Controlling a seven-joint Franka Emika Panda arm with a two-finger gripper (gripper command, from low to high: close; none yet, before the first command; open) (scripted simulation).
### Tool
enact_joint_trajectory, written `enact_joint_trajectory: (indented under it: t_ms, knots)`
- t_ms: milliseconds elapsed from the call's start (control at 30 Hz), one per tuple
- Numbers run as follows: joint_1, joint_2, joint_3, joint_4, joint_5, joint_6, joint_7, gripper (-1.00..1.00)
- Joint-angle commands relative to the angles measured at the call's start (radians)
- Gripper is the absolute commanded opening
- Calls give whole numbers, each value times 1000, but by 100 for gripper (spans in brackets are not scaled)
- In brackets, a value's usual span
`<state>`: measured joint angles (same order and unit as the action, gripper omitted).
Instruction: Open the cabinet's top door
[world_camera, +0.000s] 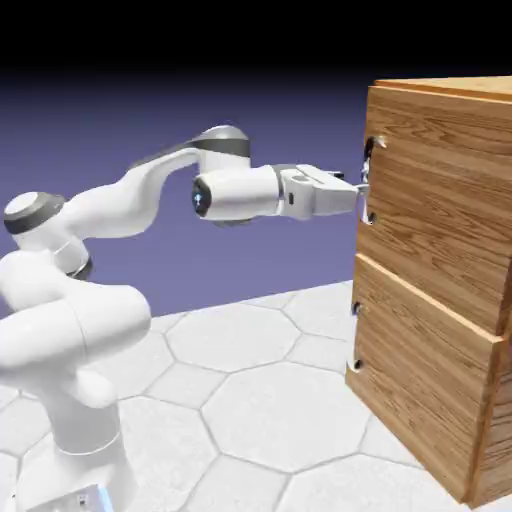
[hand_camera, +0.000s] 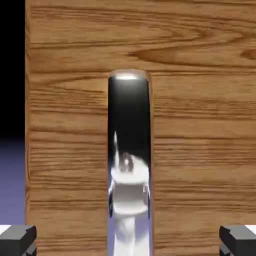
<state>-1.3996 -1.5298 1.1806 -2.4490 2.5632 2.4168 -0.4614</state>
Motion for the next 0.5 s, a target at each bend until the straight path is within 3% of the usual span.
enact_joint_trajectory:
  t_ms: [0,33,467]
  knots:
    - [-1,0,0,1,0,0,0,0]
    - [-1,0,0,1,0,0,0,-100]
    - [145,43,-246,-354,-93,-520,-200,-100]
